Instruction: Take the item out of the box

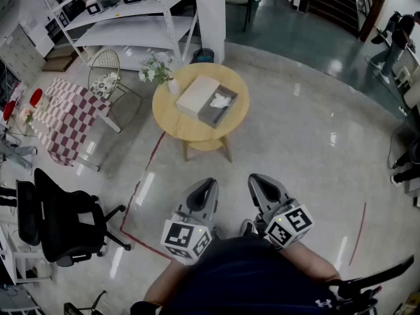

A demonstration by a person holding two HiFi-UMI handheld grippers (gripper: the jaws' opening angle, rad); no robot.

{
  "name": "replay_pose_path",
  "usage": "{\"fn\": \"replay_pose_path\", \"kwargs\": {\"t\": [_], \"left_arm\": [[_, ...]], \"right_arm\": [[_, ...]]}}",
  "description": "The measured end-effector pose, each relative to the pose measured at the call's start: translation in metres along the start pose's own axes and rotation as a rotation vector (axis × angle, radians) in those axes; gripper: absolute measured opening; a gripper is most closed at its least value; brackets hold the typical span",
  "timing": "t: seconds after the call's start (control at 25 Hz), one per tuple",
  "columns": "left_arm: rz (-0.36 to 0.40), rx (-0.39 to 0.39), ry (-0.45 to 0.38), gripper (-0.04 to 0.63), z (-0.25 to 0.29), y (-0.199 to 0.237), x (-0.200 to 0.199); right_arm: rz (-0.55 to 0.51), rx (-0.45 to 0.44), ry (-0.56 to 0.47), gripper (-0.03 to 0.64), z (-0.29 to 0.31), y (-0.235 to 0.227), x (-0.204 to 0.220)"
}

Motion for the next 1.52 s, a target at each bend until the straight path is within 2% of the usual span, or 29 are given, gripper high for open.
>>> {"fn": "replay_pose_path", "kwargs": {"t": [0.56, 1.2, 1.52], "left_arm": [[0.004, -0.013, 0.005, 0.041, 0.009, -0.019, 0.003], [0.015, -0.075, 0.029, 0.041, 0.047, -0.081, 0.018], [0.013, -0.093, 0.038, 0.041, 0.068, -0.072, 0.021]], "right_arm": [[0.02, -0.024, 0.001, 0.012, -0.011, -0.014, -0.003], [0.047, -0.104, 0.025, 0.012, -0.043, -0.069, -0.01], [0.067, -0.102, 0.034, 0.012, -0.032, -0.09, -0.006]]}}
Point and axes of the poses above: the fingertips, and each gripper's own axes: z forward along the fingers, y to its left, x out of its underside, the point moved 4 cm from there along -z, backward along the fingers, and after that the axes turned 3 degrees about x, right-handed, at the moved point
